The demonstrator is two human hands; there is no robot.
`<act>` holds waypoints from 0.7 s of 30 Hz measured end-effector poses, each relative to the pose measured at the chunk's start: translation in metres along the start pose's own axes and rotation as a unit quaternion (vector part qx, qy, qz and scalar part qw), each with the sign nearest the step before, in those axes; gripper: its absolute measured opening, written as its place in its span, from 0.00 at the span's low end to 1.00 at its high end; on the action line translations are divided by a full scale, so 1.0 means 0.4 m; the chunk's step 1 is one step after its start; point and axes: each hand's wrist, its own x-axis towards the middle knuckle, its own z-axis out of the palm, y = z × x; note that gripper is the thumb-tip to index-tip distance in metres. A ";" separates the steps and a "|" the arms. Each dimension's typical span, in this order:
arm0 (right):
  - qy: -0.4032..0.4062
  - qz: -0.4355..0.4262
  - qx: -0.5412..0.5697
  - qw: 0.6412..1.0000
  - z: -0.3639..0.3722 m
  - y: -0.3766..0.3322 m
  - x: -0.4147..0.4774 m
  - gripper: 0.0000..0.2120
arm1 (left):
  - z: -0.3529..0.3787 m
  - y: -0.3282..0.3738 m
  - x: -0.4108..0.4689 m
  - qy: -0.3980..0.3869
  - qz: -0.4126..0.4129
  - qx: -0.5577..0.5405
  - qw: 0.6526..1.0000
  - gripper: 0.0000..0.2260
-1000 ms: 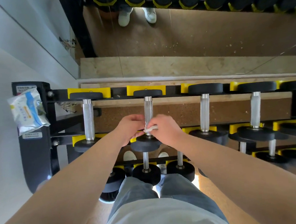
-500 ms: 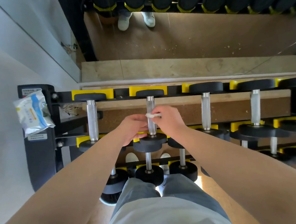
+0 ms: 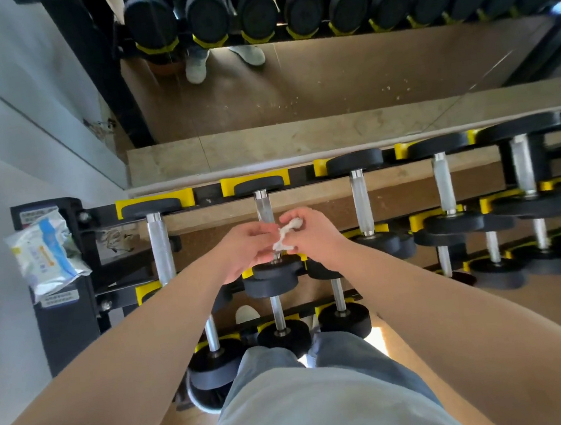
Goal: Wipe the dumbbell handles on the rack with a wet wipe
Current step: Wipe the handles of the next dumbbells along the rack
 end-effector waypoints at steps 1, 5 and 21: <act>0.008 0.009 0.037 0.999 -0.013 0.001 -0.003 0.16 | 0.010 0.007 0.005 -0.004 0.006 0.004 1.000 0.10; 0.008 0.035 0.202 0.979 -0.077 0.008 -0.015 0.11 | 0.072 0.037 0.023 -0.013 0.016 0.015 1.000 0.15; 0.020 0.054 0.254 0.965 -0.500 0.210 0.009 0.04 | 0.539 0.106 0.149 0.089 0.052 -0.047 0.994 0.07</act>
